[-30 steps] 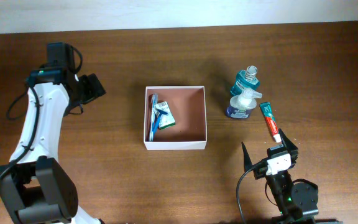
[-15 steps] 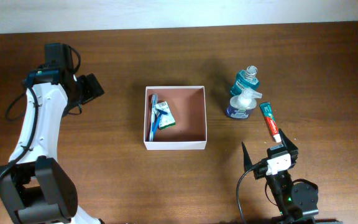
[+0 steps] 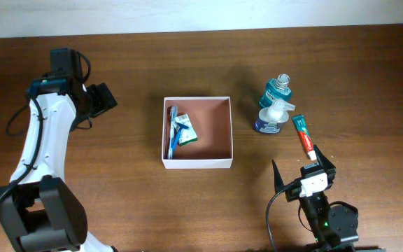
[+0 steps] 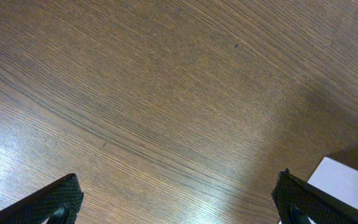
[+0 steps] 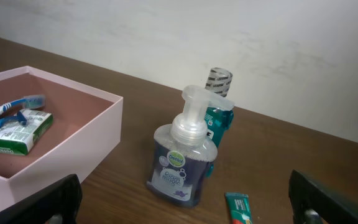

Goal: Pack container

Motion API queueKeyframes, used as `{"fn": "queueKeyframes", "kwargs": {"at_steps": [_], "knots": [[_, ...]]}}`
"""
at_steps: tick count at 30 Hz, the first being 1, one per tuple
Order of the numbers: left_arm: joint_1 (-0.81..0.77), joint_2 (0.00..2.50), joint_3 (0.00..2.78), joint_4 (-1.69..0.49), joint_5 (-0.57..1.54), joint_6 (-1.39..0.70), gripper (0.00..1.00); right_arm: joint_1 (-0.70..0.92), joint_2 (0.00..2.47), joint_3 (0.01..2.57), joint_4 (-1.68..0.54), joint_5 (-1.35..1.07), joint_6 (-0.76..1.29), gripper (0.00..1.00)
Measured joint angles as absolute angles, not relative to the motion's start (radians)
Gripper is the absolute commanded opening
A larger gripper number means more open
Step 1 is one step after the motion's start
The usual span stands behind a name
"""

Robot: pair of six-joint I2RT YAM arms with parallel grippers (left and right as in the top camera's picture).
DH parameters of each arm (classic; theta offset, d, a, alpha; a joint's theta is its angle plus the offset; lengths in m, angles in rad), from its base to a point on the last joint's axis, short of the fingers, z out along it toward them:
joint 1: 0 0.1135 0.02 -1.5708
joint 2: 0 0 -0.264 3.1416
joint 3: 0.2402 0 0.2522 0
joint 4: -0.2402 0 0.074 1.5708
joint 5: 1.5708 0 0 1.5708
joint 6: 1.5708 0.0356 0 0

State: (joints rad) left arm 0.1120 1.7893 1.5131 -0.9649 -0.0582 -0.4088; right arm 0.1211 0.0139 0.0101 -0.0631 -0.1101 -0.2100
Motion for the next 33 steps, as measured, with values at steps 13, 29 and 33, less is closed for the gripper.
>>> {"fn": "queueKeyframes", "kwargs": {"at_steps": [13, 29, 33], "knots": [[0.112, 1.789, 1.513, -0.965, -0.058, -0.409, 0.99, 0.121, 0.014, 0.01, -0.063, -0.11, -0.21, 0.98], [0.112, 1.789, 1.513, -0.965, -0.06, -0.409, 0.99, 0.121, 0.014, 0.01, -0.033, -0.466, 0.219, 0.98], [0.112, 1.789, 1.513, -0.965, -0.06, -0.409, 0.99, 0.121, 0.014, 0.011, 0.023, -0.561, 0.337, 0.98]]}}
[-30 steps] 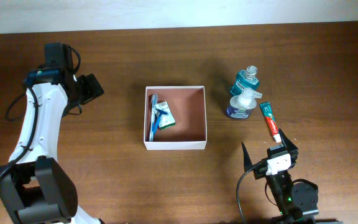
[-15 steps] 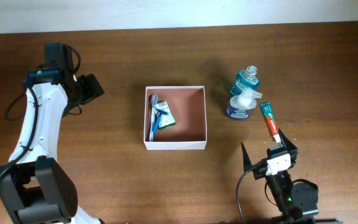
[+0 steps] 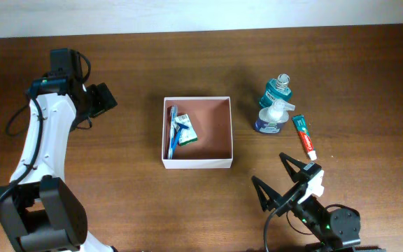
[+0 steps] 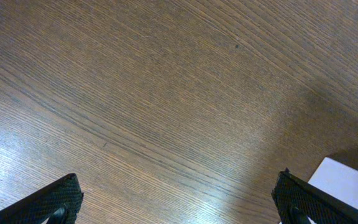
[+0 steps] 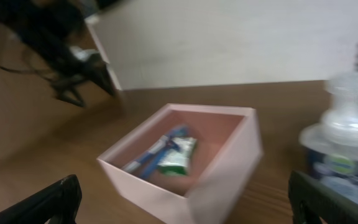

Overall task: Pack container
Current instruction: 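Raise right gripper and move it toward the bottles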

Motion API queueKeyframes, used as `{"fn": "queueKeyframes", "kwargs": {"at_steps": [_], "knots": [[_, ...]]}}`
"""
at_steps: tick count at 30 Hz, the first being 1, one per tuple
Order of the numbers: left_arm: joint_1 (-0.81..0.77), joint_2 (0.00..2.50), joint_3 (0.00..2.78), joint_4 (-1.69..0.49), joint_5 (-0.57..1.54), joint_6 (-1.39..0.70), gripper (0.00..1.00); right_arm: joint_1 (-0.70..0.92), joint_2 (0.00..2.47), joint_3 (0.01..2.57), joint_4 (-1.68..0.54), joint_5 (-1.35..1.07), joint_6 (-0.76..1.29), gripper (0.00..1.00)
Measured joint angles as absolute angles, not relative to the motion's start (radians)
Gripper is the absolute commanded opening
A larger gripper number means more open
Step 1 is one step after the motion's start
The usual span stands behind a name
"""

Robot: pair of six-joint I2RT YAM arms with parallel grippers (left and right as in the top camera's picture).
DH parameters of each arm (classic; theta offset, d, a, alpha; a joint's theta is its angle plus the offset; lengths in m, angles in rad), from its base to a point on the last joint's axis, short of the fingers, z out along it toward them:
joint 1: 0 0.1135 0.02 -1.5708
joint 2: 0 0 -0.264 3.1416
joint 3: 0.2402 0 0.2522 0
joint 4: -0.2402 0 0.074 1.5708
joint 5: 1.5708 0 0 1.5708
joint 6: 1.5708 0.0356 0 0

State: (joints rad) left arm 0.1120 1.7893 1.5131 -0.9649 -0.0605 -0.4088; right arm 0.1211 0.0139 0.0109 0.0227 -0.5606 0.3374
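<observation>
A pink-lined white box sits mid-table and holds a blue toothbrush and a green packet. Right of it stand a pump soap bottle and a teal mouthwash bottle, with a toothpaste tube lying beside them. My right gripper is open at the front, empty, facing the box and the soap bottle in a blurred wrist view. My left gripper is open over bare wood at the far left, its fingertips wide apart.
The dark wooden table runs to a pale wall at the back. A corner of the box shows at the lower right of the left wrist view.
My right gripper has swung left: it faced the soap and mouthwash bottles, and now it points at the box. It stays open. The left arm and all objects are unchanged.
</observation>
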Motion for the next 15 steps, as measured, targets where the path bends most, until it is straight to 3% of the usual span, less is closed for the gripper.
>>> {"fn": "queueKeyframes", "kwargs": {"at_steps": [8, 15], "knots": [[0.112, 1.789, 1.513, -0.965, -0.06, -0.409, 0.99, 0.121, 0.046, 0.213, -0.017, -0.531, 0.404, 0.98], [0.112, 1.789, 1.513, -0.965, -0.06, -0.409, 0.99, 0.121, 0.26, 0.543, -0.279, -0.481, 0.406, 0.98]]}}
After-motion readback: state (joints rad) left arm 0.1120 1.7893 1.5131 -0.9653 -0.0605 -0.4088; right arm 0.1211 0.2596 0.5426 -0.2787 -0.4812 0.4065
